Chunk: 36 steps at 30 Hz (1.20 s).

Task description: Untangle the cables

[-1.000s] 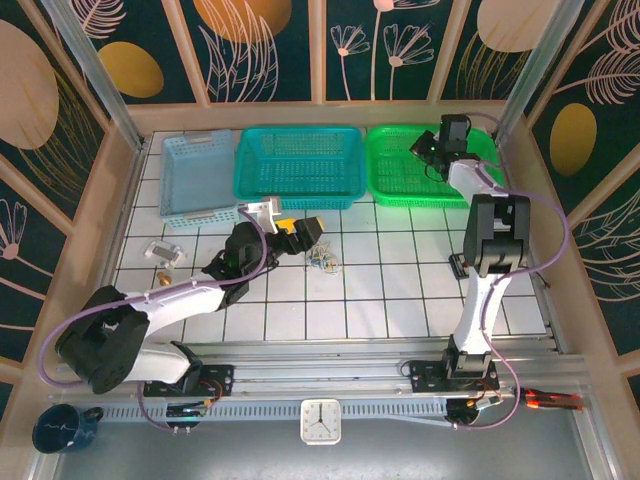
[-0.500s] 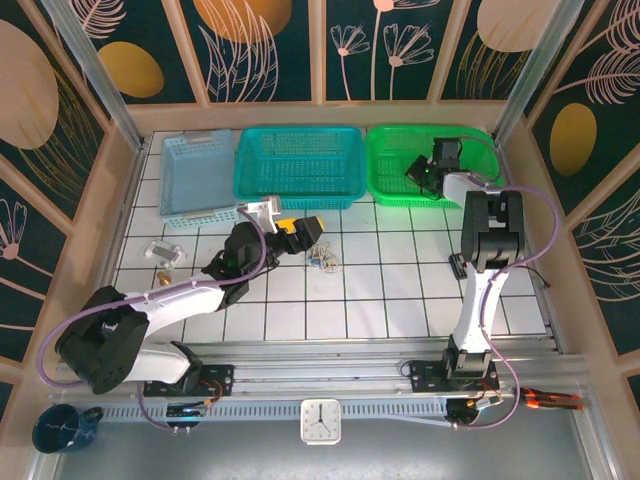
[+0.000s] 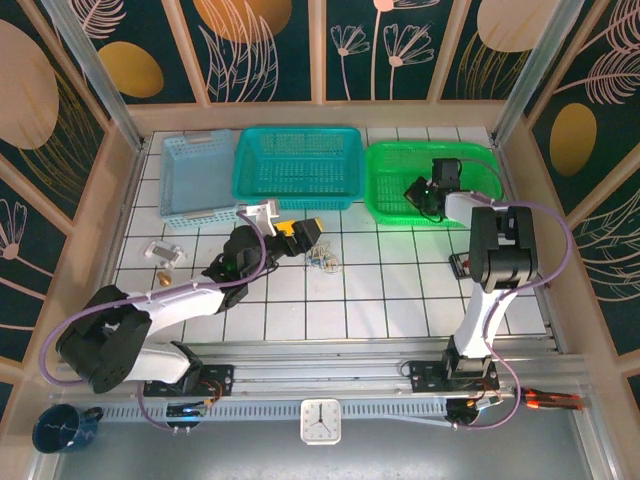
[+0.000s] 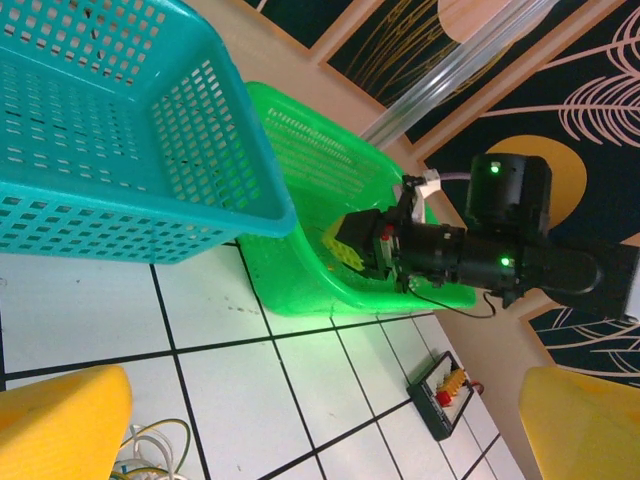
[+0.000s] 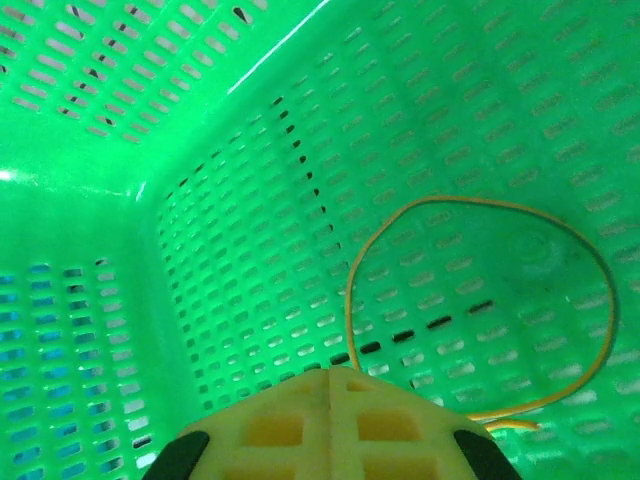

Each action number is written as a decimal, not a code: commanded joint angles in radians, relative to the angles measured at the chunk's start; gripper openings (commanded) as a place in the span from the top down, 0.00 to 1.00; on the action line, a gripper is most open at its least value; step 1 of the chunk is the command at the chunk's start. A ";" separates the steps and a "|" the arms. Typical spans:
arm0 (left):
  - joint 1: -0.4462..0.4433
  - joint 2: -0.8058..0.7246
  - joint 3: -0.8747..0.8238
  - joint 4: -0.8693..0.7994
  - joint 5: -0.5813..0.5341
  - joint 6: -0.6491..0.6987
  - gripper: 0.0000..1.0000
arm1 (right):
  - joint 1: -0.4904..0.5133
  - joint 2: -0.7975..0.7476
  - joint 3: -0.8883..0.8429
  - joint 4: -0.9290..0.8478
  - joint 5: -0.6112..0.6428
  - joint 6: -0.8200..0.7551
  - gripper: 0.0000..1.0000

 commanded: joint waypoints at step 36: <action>-0.004 -0.034 -0.032 -0.009 0.001 0.001 0.01 | -0.022 -0.096 0.147 0.076 0.054 -0.109 0.49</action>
